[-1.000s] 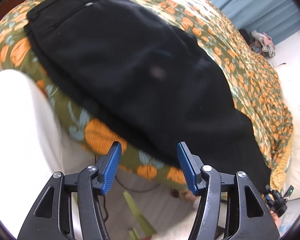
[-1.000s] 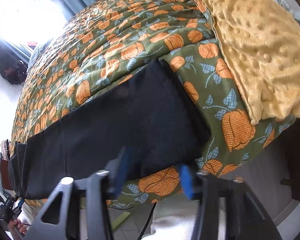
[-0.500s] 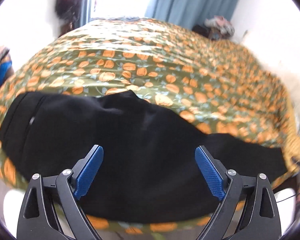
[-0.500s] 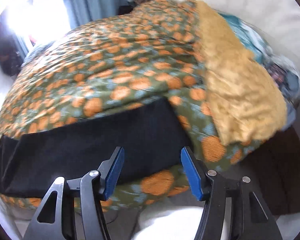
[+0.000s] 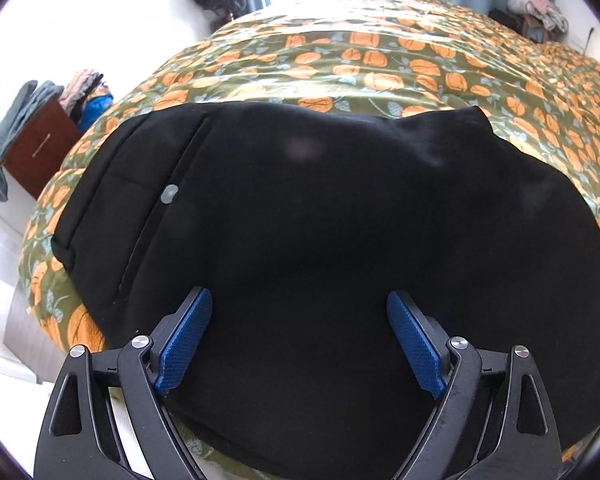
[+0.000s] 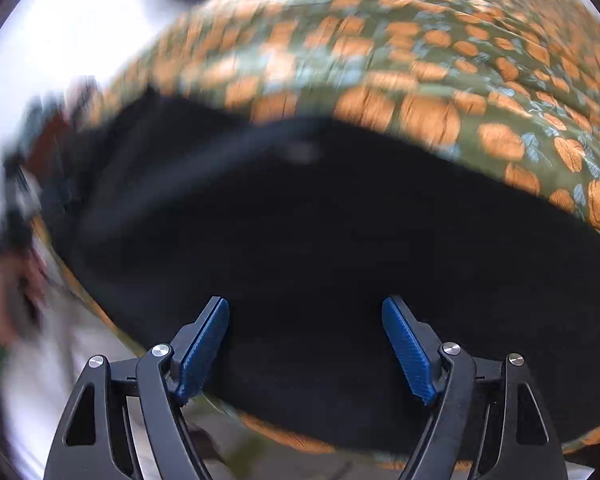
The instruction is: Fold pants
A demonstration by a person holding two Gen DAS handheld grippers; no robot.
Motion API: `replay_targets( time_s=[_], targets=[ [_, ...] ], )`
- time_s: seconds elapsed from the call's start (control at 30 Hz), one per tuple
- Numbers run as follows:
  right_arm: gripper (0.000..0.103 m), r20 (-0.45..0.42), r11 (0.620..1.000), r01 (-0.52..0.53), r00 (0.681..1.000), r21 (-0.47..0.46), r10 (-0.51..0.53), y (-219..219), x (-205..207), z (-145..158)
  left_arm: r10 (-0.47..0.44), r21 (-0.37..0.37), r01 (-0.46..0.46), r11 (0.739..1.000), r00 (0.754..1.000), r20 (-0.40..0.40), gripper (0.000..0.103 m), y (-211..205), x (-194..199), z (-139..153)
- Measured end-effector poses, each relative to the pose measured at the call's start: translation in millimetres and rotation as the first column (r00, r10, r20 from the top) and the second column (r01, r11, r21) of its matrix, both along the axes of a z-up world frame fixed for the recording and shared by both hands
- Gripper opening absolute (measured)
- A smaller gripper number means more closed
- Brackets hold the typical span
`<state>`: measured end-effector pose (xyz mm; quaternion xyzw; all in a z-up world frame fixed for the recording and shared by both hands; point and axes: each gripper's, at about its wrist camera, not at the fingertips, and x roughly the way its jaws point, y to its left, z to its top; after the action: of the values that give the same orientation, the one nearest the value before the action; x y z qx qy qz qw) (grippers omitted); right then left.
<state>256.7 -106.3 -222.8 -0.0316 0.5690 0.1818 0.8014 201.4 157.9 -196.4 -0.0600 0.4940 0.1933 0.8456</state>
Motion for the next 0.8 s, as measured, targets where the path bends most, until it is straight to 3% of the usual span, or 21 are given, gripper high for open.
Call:
replay_targets(
  time_s=[0.03, 0.1, 0.17, 0.27, 0.37, 0.43, 0.53, 0.63, 0.7, 0.8],
  targets=[
    [0.079, 0.048, 0.999, -0.026, 0.998, -0.045, 0.028, 3, -18, -1, 0.005, 0.009, -0.005, 1.000, 1.000, -0.001, 0.091, -1, -3, 2],
    [0.079, 0.034, 0.999, -0.012, 0.999, -0.042, 0.013, -5, -35, 0, 0.023, 0.030, -0.023, 0.999, 1.000, 0.009, 0.090, -7, -10, 9],
    [0.078, 0.014, 0.999, 0.036, 0.999, 0.013, -0.036, -19, -40, 12, 0.012, 0.005, -0.013, 1.000, 0.999, 0.053, 0.090, -12, -16, 16],
    [0.078, 0.078, 0.993, 0.077, 0.993, 0.091, -0.084, -26, -30, 42, -0.015, -0.039, 0.021, 0.999, 0.990, 0.138, 0.091, -26, -17, 29],
    [0.078, 0.109, 0.982, 0.048, 0.992, 0.181, -0.069, -13, -6, 63, -0.081, -0.058, 0.093, 0.994, 0.980, 0.182, 0.097, -44, -13, 35],
    [0.078, 0.129, 0.965, -0.015, 0.992, 0.263, -0.020, 5, 10, 69, -0.110, -0.051, 0.120, 0.991, 0.982, 0.156, 0.097, -51, -10, 26],
    [0.078, 0.112, 0.963, -0.102, 0.991, 0.249, 0.076, 45, 13, 48, -0.066, -0.079, 0.071, 0.994, 0.996, 0.063, 0.096, -41, -11, 0],
    [0.080, -0.029, 0.962, -0.139, 0.988, 0.233, 0.150, 69, -5, 4, -0.045, -0.084, 0.053, 0.995, 0.994, 0.097, 0.096, -36, -20, 8],
    [0.080, 0.046, 0.960, -0.176, 0.984, 0.220, 0.169, 72, -29, 7, -0.054, -0.060, 0.062, 0.996, 0.991, 0.123, 0.096, -40, -19, 14],
    [0.079, 0.014, 0.944, -0.142, 0.989, 0.299, 0.144, 57, -48, 16, -0.096, -0.078, 0.109, 0.991, 0.983, 0.155, 0.096, -58, -12, 22]
  ],
)
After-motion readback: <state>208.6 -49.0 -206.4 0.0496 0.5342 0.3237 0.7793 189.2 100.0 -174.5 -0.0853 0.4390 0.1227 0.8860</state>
